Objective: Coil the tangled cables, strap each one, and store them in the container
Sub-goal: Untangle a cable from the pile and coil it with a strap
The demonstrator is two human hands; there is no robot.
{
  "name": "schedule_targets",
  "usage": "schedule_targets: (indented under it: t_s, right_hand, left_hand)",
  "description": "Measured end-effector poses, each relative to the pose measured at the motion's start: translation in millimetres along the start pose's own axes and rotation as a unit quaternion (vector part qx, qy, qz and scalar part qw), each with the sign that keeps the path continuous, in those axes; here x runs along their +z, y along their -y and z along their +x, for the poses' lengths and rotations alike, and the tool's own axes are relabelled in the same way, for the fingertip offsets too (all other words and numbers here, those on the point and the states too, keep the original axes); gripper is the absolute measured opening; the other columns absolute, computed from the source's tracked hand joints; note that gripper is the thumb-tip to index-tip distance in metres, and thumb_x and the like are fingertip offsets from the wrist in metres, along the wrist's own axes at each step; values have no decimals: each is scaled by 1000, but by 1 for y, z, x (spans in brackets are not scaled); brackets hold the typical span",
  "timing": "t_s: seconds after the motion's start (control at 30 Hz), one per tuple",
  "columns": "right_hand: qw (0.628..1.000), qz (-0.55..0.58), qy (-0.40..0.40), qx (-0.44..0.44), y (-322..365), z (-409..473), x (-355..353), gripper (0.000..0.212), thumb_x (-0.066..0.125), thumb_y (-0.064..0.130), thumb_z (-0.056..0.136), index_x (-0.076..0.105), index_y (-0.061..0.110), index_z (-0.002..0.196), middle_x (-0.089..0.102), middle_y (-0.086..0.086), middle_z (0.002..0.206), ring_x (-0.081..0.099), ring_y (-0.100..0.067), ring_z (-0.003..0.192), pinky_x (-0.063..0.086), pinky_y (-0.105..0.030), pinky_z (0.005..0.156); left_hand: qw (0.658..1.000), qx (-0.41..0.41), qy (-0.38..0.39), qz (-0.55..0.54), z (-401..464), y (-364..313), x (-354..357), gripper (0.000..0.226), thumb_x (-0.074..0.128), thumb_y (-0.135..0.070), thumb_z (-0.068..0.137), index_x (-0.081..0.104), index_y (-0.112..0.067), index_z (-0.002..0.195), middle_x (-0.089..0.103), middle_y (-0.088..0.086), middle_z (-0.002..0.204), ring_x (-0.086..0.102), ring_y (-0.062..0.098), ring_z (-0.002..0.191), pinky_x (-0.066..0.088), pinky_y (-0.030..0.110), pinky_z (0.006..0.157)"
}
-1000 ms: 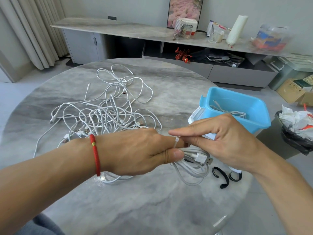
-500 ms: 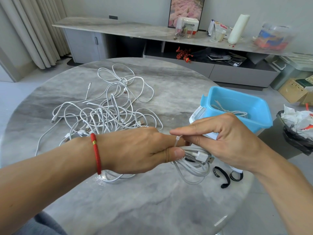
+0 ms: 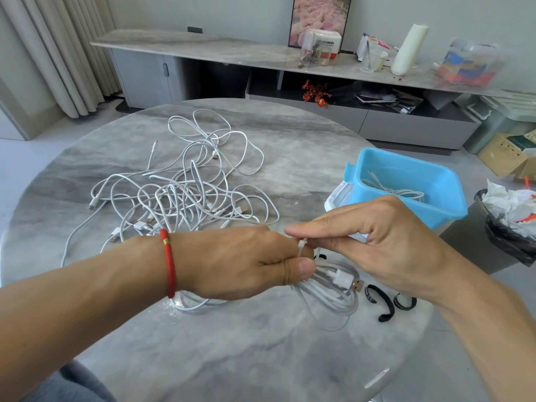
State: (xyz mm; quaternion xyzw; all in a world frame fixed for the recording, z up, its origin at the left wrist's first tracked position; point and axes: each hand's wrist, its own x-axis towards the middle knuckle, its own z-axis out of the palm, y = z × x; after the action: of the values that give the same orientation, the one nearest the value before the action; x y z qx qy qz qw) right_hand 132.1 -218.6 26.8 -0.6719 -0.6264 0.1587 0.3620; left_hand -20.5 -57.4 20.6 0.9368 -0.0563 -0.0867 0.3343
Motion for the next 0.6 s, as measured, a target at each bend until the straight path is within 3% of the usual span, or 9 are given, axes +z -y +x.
schedule_targets:
  t_s: [0.07,0.17,0.33,0.47,0.6]
  right_hand:
    - [999,-32,10,-16,5,0,3,25,70,22,95,79,23,118,77,16,113,71,5,105,58,-24,91]
    - [995,-96,28,-23,10,0,8,29,65,22,95,78,26,120,78,17,108,72,5,97,56,-23,83]
    - [997,-74,21,13,10,-1,19,25,64,24,95,76,28,115,78,18,94,73,4,89,56,-21,82]
    - [998,-44,-23,47,3,3,31,16,64,23,99,79,24,103,78,11,83,75,-10,79,59,-37,75]
    - [991,20,-87,104,-2,7,35,16,66,19,98,81,19,92,78,10,74,75,-11,69,59,-36,68]
  left_hand:
    - [1000,-16,7,-18,1,1,2,35,36,-45,101,43,-32,70,50,-19,60,49,-3,61,33,12,65]
    - [997,-50,17,-48,3,4,4,36,38,-43,102,45,-33,68,53,-30,58,50,-8,59,34,6,62]
    - [996,-67,12,-56,4,11,4,38,37,-57,96,53,-33,72,58,-25,63,55,1,65,42,12,65]
    - [997,-67,13,-43,6,11,6,37,34,-59,94,56,-32,80,60,-22,71,57,-1,67,42,9,66]
    - [998,-30,-33,42,6,14,2,51,26,-64,88,49,-20,72,47,-6,59,47,8,55,37,21,61]
